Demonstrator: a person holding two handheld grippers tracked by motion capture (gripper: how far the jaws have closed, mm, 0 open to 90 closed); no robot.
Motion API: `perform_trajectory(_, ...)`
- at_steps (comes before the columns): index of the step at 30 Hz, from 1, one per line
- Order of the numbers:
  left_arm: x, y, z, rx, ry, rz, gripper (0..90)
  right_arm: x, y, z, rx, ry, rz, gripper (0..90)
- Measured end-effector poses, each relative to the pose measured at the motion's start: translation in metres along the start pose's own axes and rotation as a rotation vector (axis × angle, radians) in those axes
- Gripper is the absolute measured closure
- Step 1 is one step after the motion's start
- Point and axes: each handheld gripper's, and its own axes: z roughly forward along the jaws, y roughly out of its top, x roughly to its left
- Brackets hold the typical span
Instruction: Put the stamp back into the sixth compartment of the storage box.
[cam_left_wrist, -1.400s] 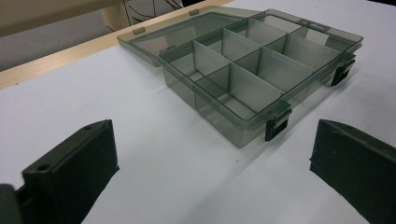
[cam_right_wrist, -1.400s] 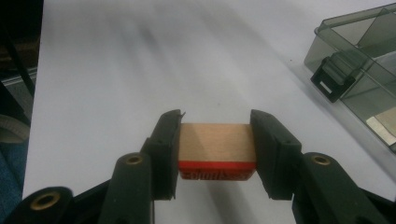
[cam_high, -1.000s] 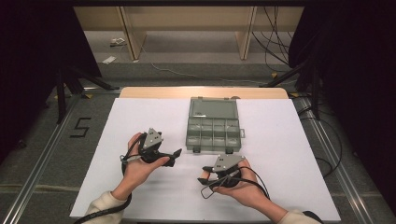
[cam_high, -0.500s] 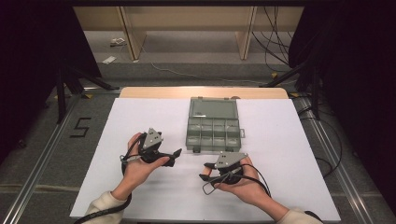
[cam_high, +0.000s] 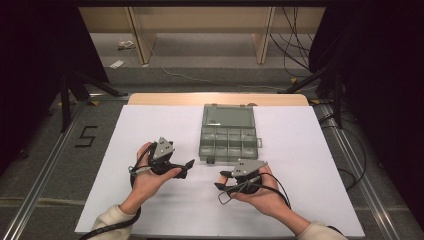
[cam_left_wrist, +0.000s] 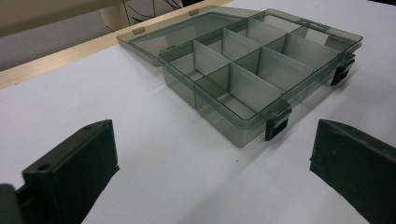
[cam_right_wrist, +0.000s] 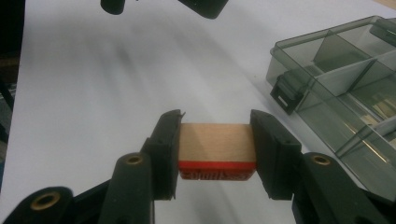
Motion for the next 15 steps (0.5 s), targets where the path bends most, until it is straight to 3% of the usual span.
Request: perform_trajectory(15,-0.0001,0.0001,0.0003,0.001,-0.002,-0.001,0.0,-0.007,0.0026,-0.0016,-0.01,-0.018,0.009,56.1)
